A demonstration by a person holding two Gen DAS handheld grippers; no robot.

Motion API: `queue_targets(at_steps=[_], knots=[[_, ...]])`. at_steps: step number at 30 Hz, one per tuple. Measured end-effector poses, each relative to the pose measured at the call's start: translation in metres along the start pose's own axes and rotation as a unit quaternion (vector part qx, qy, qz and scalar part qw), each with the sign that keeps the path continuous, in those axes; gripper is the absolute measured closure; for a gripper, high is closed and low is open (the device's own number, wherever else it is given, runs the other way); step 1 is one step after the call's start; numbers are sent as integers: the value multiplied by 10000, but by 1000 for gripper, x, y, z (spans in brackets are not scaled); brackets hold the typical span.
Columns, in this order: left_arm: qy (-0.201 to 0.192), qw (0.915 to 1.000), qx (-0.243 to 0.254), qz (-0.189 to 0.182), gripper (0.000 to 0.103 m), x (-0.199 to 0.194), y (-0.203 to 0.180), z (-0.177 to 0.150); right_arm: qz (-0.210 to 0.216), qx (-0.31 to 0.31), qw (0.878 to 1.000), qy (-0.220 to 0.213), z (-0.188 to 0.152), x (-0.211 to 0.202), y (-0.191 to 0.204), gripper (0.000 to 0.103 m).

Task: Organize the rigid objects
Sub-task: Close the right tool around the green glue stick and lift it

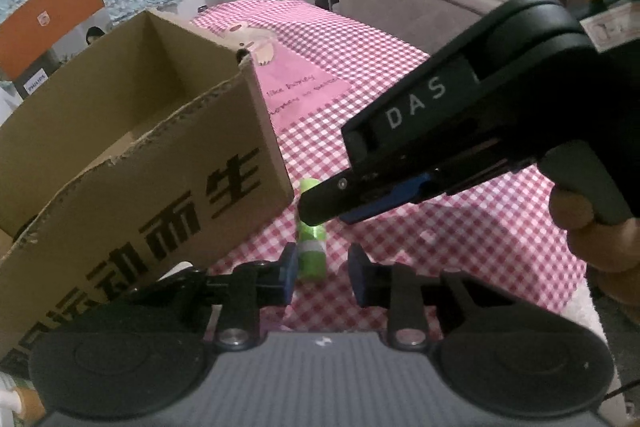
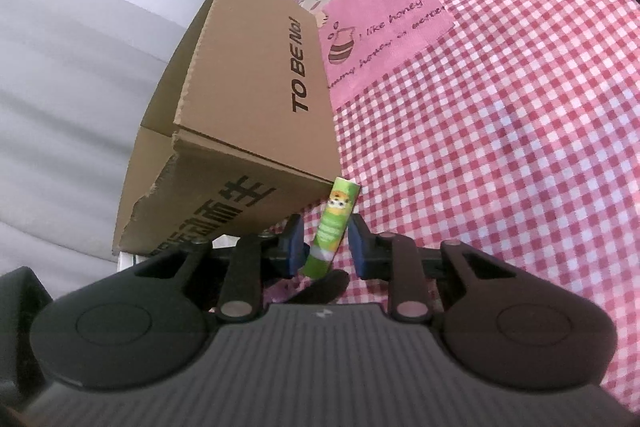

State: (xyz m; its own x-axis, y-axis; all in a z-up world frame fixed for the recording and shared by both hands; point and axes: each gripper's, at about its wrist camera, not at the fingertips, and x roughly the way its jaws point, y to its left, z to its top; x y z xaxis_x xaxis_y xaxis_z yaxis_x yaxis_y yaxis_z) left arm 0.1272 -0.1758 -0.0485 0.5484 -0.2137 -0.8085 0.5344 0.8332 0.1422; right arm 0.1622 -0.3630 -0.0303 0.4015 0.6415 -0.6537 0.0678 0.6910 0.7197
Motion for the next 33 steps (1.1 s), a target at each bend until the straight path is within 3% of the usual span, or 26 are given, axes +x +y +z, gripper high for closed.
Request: queue_targets(at_steps=[7, 11, 20, 23, 33], knots=[[66, 9999, -83, 13, 74, 9, 3, 4, -105, -45, 9999, 29, 2, 2, 1, 80], [82, 9997, -174, -142, 85, 10, 4, 5, -121, -42, 9999, 44, 4, 6, 2, 80], [114, 9989, -395, -229, 80, 16, 9, 11, -121, -132, 9998, 22, 7, 13, 4, 81], [108, 9981, -523, -305, 85, 15, 15, 10, -148, -173, 9997, -3, 6, 13, 5, 83], [-177, 9981, -510, -307, 85, -5, 14, 7, -19, -179, 9997, -163, -5, -3, 6, 88]])
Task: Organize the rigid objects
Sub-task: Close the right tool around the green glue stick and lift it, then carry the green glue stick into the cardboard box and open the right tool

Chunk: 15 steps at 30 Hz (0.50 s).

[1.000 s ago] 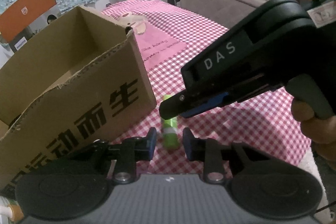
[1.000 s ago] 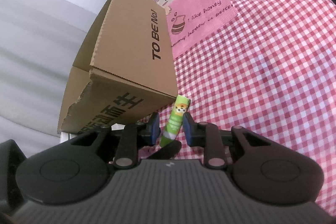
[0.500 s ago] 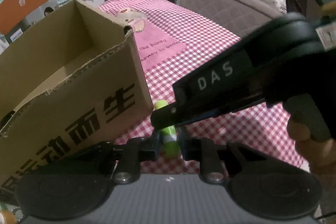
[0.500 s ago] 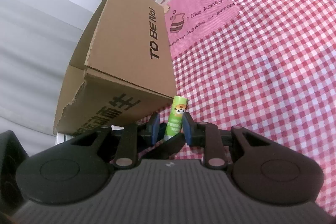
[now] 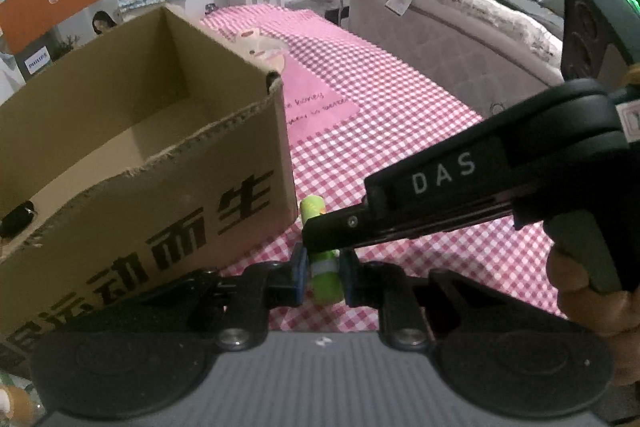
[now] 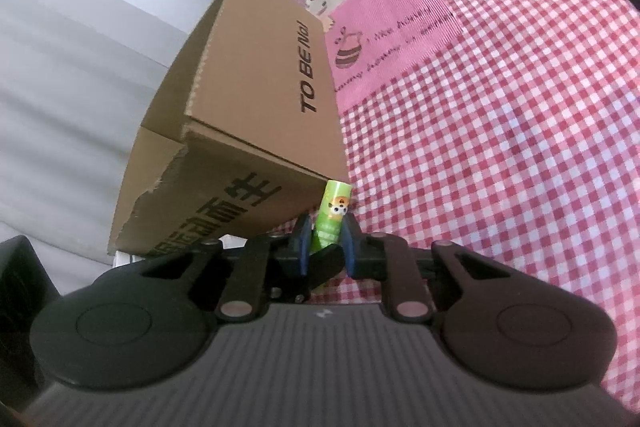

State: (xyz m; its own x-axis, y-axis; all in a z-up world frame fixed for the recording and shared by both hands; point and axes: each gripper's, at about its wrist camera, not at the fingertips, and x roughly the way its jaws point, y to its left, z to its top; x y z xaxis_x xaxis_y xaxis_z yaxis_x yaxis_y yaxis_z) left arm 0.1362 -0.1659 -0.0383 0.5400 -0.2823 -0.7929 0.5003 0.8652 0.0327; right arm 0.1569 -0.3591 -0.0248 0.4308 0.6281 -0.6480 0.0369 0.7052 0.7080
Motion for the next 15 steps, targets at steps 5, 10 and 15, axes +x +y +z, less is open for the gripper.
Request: queue_targets(at_steps=[5, 10, 15], knots=[[-190, 9998, 12, -10, 85, -15, -2, 1, 55, -74, 9999, -125, -5, -15, 10, 88], [-478, 9988, 55, -3, 85, -39, -4, -1, 135, -228, 9992, -305, -11, -36, 27, 88], [-800, 9968, 46, 11, 85, -64, -5, 2, 232, -473, 9973, -516, -16, -58, 48, 88]])
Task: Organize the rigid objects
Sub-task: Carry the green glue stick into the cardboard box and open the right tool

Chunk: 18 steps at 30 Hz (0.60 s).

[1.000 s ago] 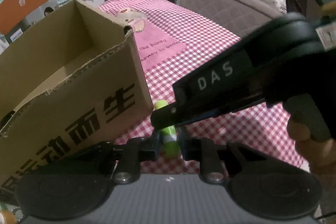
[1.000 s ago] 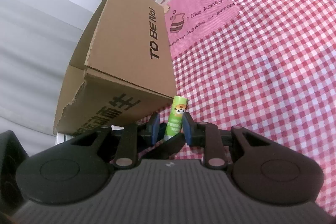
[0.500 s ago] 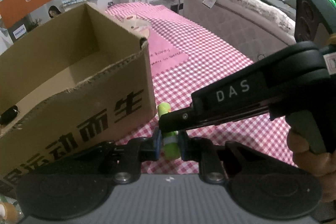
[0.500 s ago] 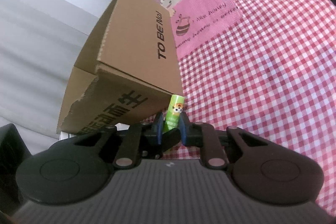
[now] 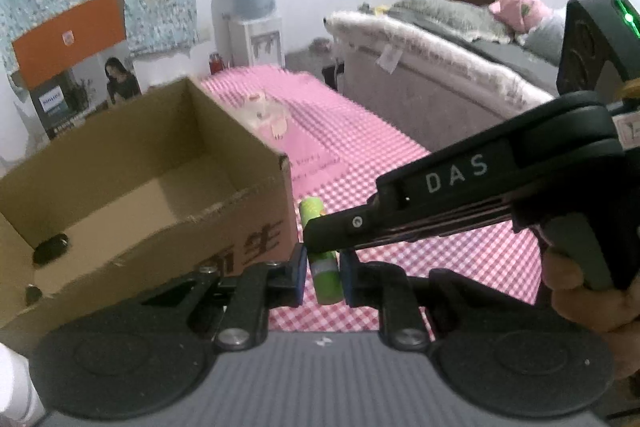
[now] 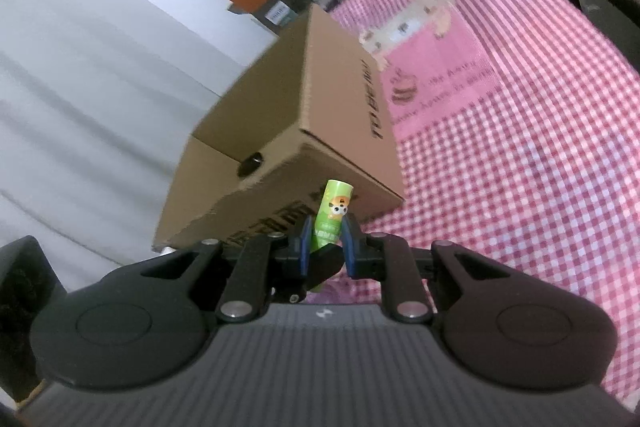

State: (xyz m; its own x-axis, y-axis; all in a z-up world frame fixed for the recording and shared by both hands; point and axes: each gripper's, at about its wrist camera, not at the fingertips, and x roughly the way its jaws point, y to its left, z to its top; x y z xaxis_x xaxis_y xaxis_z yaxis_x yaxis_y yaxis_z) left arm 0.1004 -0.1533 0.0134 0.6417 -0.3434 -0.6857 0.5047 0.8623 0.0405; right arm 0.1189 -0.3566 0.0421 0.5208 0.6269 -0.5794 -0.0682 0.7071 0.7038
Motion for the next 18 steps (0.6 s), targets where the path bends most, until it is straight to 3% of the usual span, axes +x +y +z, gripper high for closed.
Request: queue_targets(at_steps=[9, 18], knots=[[-515, 9984, -89, 217, 84, -44, 8, 9, 204, -486, 9982, -272, 8, -23, 44, 88], [-653, 9940, -307, 819, 84, -78, 54, 31, 684, -951, 9931, -103, 38, 4, 107, 88]])
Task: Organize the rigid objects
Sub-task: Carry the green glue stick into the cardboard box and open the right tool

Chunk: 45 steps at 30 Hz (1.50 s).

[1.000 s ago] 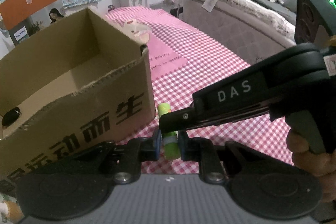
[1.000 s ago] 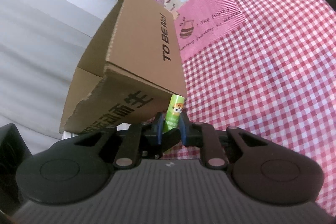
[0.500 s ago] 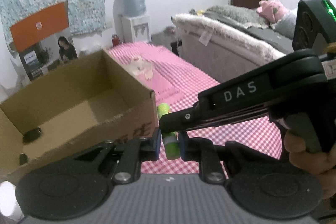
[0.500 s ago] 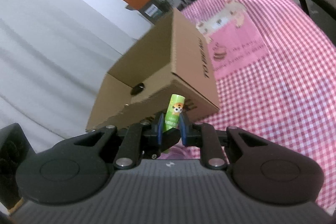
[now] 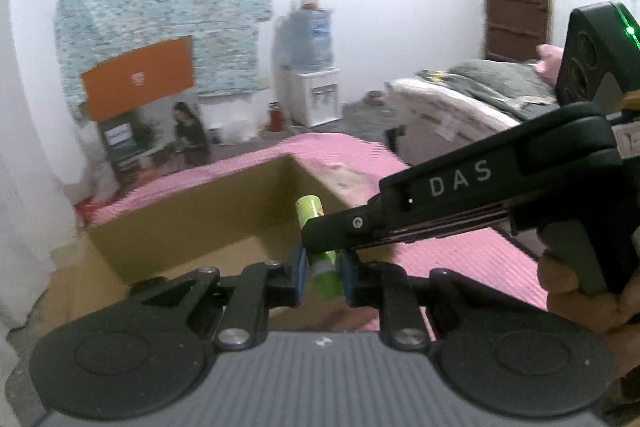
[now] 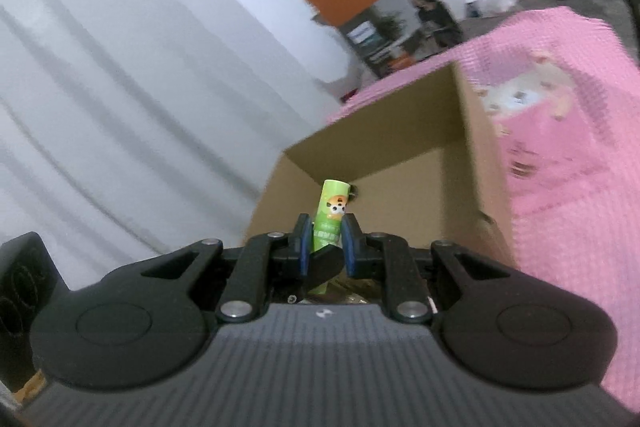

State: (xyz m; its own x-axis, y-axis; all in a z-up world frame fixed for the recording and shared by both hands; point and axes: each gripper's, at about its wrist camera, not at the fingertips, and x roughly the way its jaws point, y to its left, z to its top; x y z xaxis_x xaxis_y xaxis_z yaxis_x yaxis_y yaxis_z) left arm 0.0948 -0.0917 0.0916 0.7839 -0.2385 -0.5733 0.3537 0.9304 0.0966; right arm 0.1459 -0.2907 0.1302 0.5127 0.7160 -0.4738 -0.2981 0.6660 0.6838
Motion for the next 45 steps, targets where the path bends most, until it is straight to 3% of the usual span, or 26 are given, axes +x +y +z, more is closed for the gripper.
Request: queue_targets(at_steps=[5, 10, 18, 26, 31, 35, 41, 45], knots=[[293, 9991, -181, 254, 84, 9, 48, 20, 333, -1, 9985, 441, 34, 49, 22, 88], [852, 9948, -460, 302, 84, 38, 99, 28, 375, 257, 9932, 1073, 62, 116, 27, 88], [1748, 9790, -1030, 170, 84, 101, 164, 13, 36, 762, 9762, 2031, 77, 216, 15, 88], [2437, 9617, -1211, 318, 83, 139, 185, -8, -464, 758, 9573, 2751, 72, 288, 9, 86], [2280, 9648, -1267, 320, 76, 131, 188, -6, -460, 811, 9550, 2814, 70, 299, 9, 86], [2046, 9709, -1194, 346, 55, 118, 183, 3, -390, 786, 9591, 2690, 74, 283, 12, 85], [1460, 9826, -1132, 192, 31, 86, 171, 20, -304, 468, 9735, 2218, 88, 227, 19, 73], [938, 9906, -990, 47, 12, 49, 159, 27, -162, 178, 9849, 1715, 97, 169, 26, 57]])
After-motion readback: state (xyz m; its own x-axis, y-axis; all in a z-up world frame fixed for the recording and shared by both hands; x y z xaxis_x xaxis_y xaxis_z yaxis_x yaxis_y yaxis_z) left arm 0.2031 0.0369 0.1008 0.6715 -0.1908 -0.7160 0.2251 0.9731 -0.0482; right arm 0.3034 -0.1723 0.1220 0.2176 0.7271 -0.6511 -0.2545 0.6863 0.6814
